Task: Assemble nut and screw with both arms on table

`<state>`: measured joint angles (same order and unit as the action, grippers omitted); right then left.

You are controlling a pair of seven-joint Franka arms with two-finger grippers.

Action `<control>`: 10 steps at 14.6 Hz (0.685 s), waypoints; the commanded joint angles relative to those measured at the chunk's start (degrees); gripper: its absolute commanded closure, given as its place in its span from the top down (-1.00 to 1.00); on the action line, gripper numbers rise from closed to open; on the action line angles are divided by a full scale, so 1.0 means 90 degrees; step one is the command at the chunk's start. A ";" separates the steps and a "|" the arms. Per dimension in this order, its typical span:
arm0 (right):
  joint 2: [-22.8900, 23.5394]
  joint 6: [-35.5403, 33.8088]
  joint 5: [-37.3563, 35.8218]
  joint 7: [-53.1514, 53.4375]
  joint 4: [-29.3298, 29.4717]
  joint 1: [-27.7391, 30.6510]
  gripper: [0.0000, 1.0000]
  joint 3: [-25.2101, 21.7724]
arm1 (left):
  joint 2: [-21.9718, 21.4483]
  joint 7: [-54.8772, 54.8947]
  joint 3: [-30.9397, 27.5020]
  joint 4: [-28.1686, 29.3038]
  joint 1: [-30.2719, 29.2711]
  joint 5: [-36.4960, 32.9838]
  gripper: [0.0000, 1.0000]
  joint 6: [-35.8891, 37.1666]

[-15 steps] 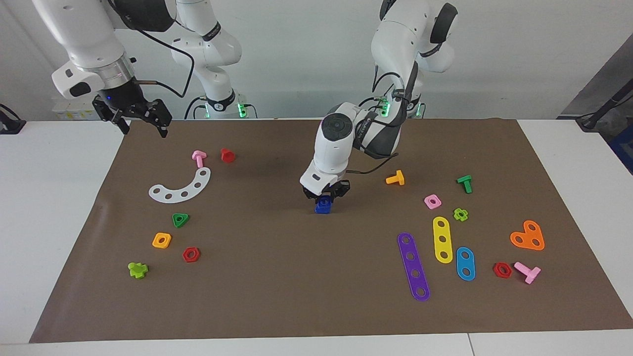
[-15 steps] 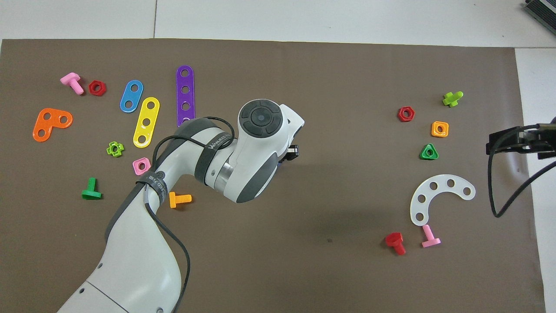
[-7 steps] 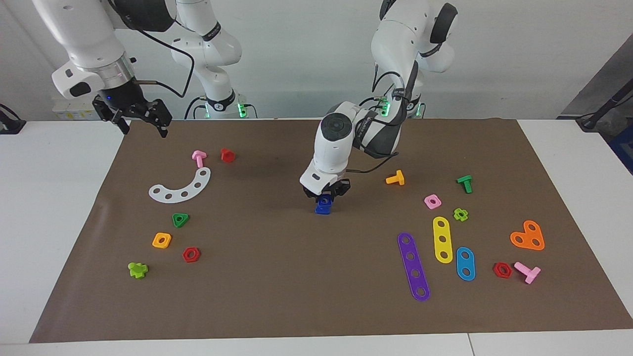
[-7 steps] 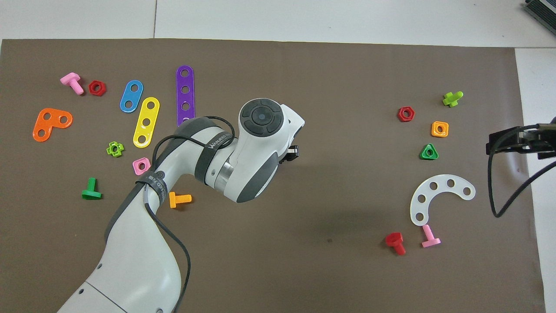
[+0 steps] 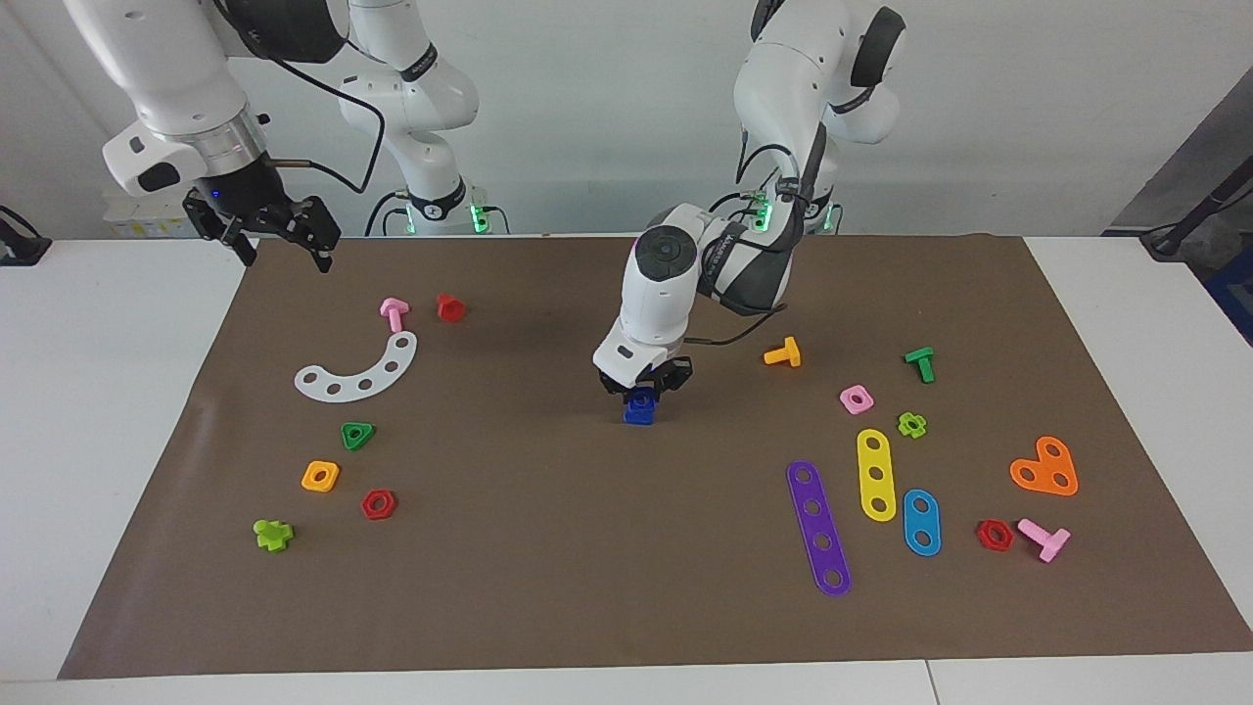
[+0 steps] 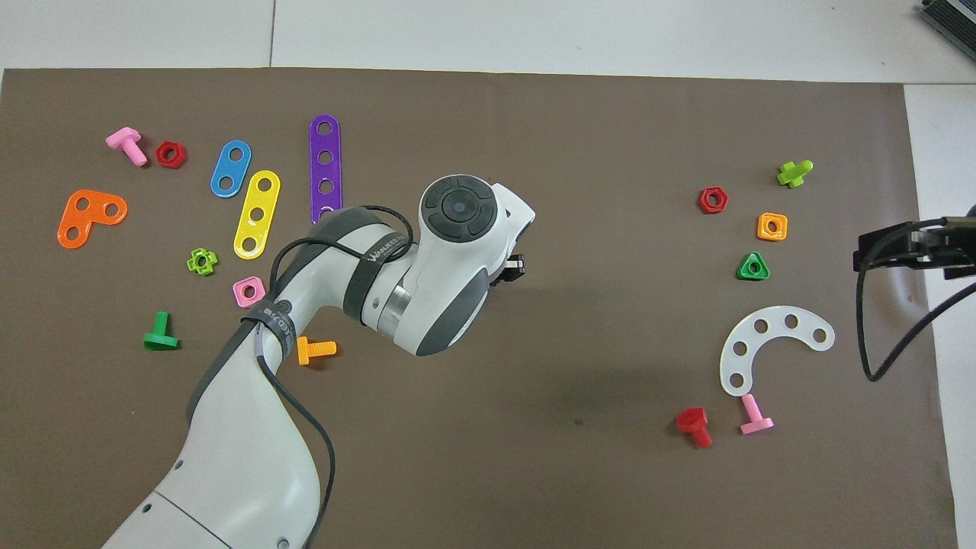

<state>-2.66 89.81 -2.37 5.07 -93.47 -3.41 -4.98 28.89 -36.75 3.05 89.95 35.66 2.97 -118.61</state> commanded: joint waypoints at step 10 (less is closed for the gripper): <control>-0.0134 -0.0038 0.0166 0.0012 -0.0112 0.0017 1.00 0.0006 | 0.0012 -0.0086 -0.0114 0.0241 0.0130 -0.0261 -1.00 -0.0347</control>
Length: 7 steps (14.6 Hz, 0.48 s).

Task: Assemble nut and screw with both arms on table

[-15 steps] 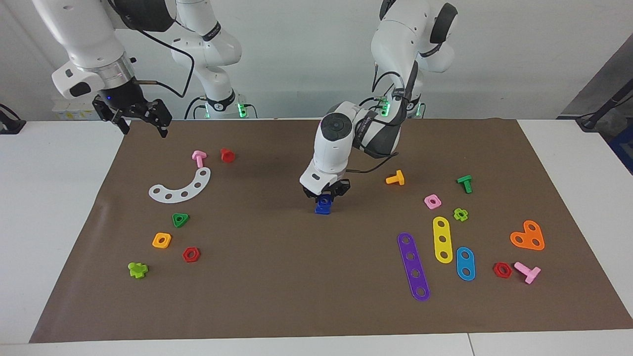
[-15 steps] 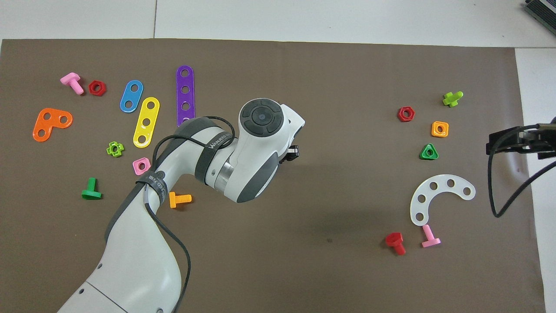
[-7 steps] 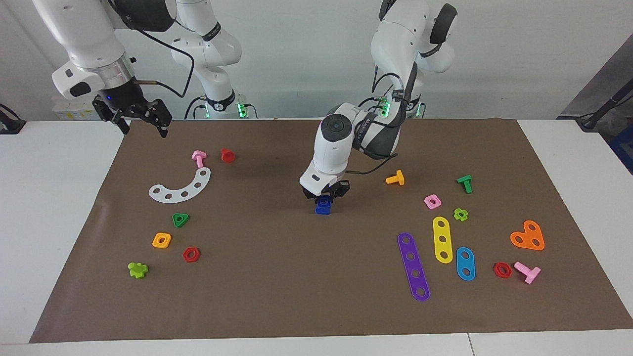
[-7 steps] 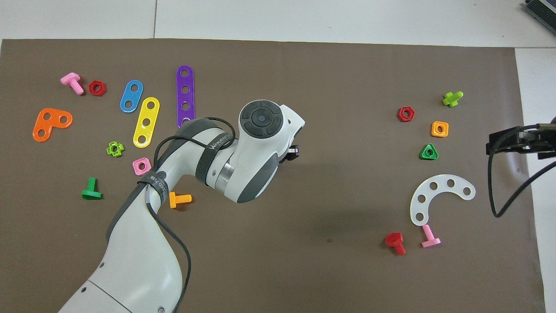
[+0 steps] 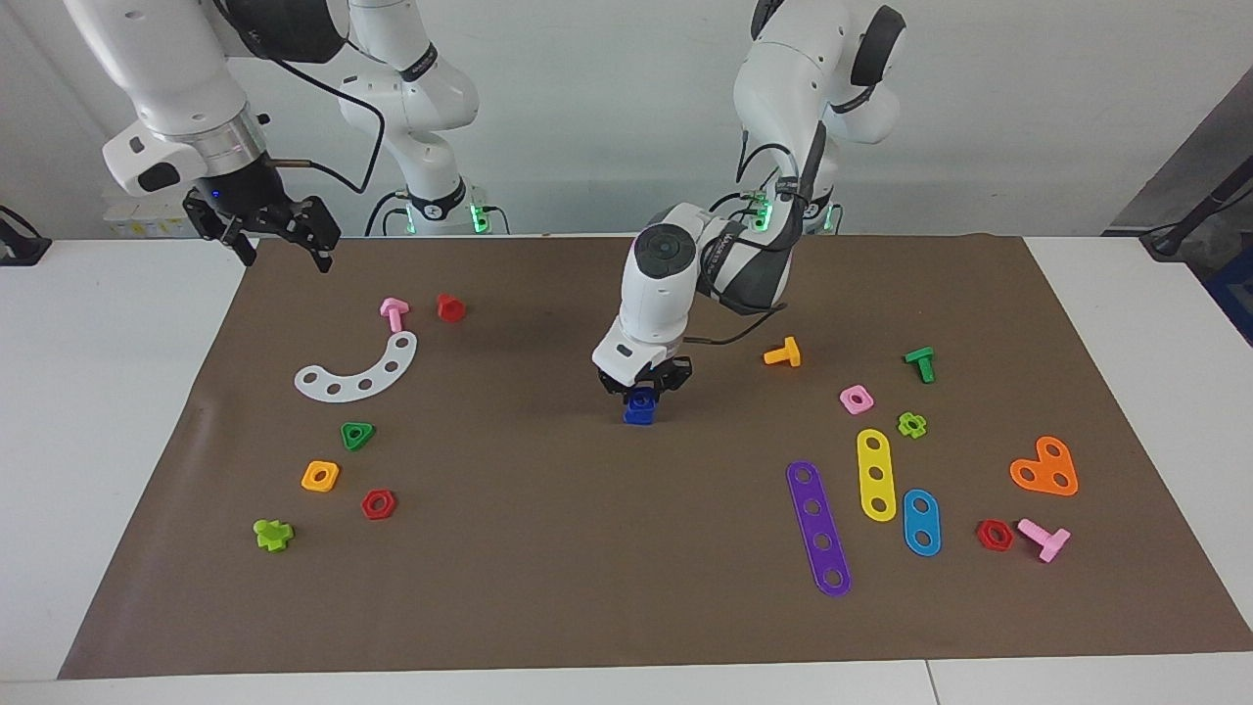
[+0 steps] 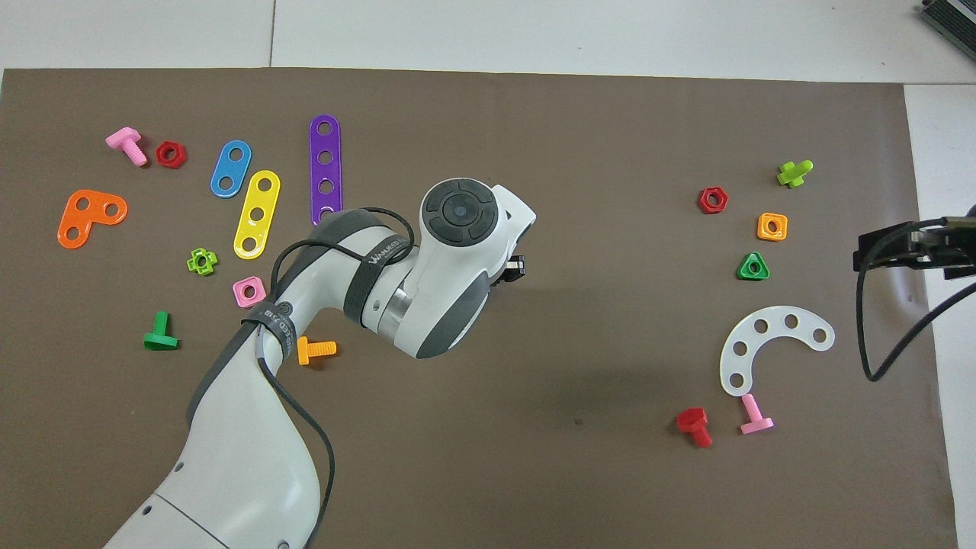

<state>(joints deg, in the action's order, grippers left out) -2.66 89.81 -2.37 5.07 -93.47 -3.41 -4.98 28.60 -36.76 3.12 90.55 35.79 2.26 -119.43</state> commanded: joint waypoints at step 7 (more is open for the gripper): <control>-0.0134 -0.0038 0.0166 0.0012 -0.0112 0.0017 1.00 0.0006 | 0.0074 -0.0066 -0.0113 -0.0120 0.0066 -0.0153 -1.00 0.0106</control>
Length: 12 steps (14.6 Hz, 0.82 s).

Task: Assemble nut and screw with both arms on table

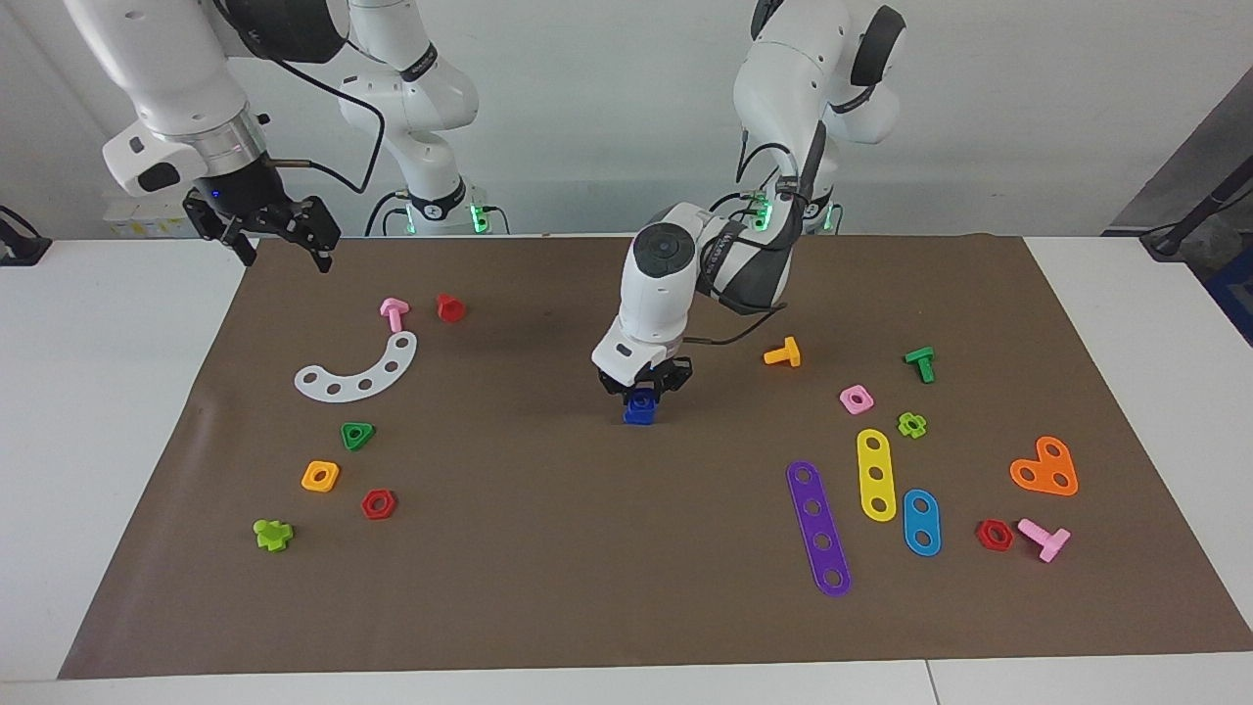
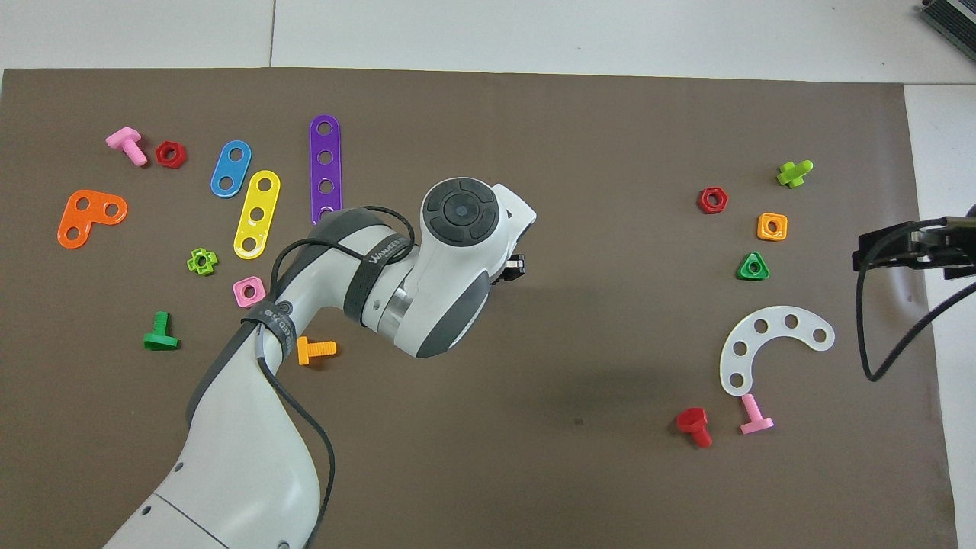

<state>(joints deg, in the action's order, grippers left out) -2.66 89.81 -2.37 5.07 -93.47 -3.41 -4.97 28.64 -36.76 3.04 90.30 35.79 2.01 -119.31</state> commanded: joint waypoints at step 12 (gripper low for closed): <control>-0.0134 -0.0038 0.0166 0.0012 -0.0112 0.0017 1.00 0.0016 | 0.0217 -0.0066 -0.0093 -0.0493 0.0037 -0.0067 -1.00 0.0435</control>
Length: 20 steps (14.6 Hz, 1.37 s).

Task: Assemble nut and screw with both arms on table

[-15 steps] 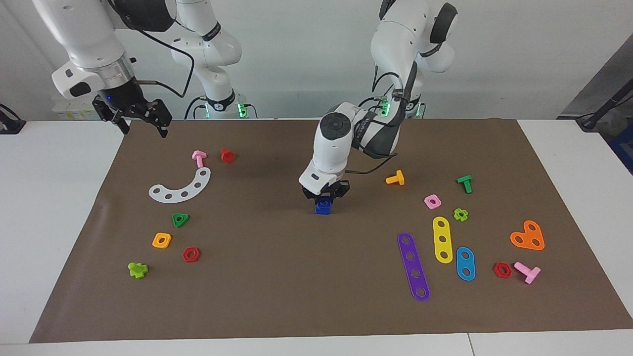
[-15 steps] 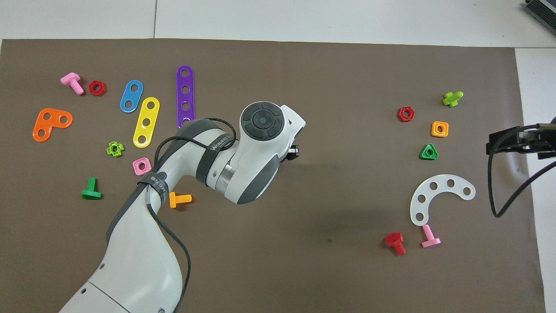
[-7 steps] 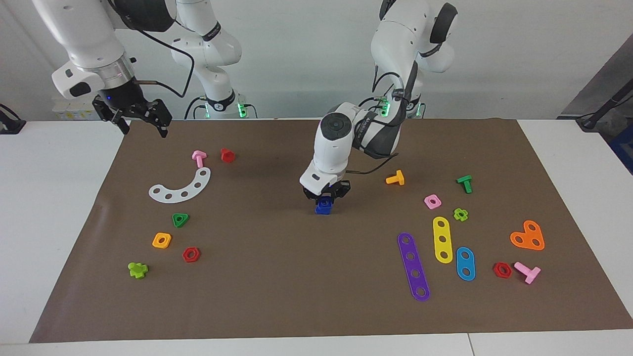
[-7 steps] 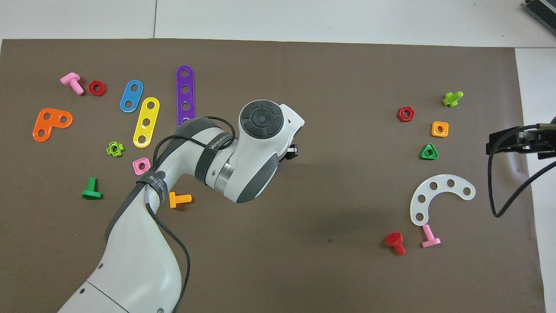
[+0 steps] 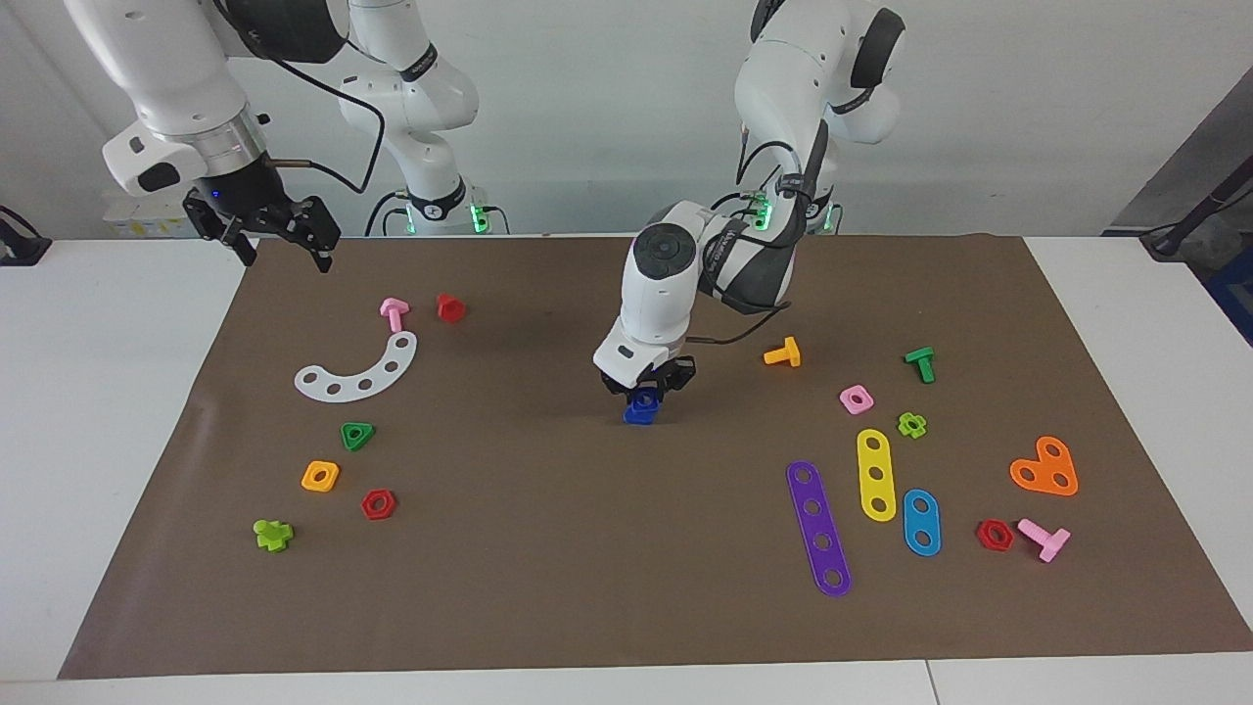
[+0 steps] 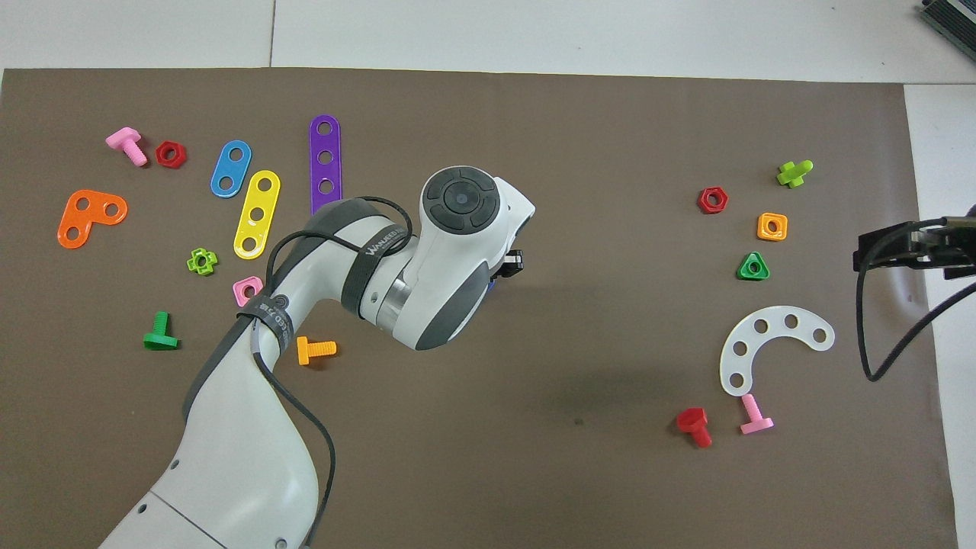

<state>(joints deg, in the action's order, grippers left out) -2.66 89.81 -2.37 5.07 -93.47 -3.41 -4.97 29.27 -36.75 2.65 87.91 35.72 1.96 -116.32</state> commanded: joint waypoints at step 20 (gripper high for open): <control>-0.0134 -0.0038 0.0166 0.0012 -0.0112 0.0017 1.00 0.0006 | 0.0010 -0.0047 -0.0070 0.0624 0.0084 -0.0159 -1.00 -0.0719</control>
<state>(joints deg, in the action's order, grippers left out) -2.66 89.81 -2.37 5.07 -93.47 -3.41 -4.97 28.83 -36.75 2.65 90.27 35.74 1.74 -119.77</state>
